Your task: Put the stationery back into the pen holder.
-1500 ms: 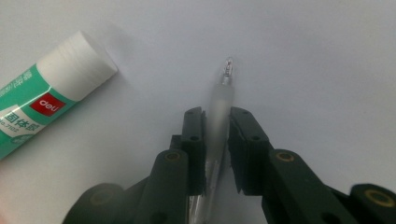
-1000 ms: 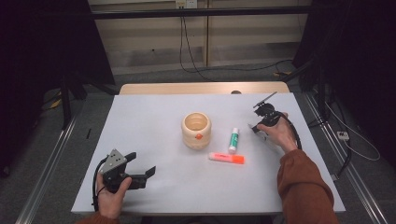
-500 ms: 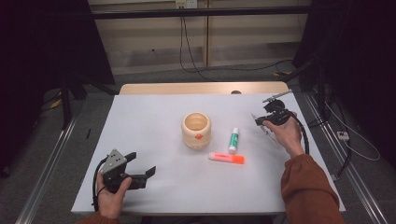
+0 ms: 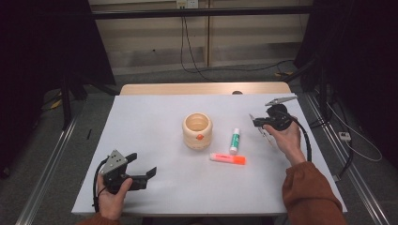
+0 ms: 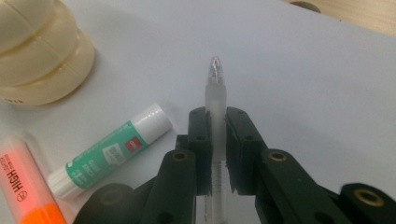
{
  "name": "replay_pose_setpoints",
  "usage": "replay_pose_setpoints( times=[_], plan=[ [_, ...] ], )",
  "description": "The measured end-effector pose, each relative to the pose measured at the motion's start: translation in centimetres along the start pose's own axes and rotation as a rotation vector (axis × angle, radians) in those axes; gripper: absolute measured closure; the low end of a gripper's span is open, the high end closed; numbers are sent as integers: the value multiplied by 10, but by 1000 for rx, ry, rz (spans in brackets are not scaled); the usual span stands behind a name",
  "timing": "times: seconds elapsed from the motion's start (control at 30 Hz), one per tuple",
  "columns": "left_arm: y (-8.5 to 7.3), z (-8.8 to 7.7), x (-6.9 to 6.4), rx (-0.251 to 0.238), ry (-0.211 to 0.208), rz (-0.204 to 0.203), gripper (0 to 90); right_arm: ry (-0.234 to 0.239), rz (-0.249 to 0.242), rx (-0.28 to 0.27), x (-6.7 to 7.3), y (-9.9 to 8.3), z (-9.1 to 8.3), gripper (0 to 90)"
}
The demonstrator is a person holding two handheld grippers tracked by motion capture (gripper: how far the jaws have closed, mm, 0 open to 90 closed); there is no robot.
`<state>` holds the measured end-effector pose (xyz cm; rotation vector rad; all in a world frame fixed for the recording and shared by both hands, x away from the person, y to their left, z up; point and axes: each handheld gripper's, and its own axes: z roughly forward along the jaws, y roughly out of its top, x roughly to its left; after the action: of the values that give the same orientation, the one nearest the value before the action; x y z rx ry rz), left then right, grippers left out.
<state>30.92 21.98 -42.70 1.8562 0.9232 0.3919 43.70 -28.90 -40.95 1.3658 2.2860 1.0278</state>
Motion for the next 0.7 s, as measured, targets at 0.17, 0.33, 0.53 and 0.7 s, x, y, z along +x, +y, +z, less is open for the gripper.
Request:
replay_pose_setpoints(
  times=[0.17, 0.33, 0.53, 0.7],
  plan=[
    [0, 0, 0, 1, -3, 0, 67, 31, -11, -66, 6, 2, -6, 811],
    [0, -1, 0, -2, -4, 2, 67, 60, -6, -129, 12, 2, -7, 811],
    [0, -1, 0, -2, -6, 2, 67, 90, -19, -174, 19, 4, -9, 811],
    [0, -1, 0, -3, -6, 3, 67, 146, -16, -220, 26, 6, -13, 811]
  ],
)
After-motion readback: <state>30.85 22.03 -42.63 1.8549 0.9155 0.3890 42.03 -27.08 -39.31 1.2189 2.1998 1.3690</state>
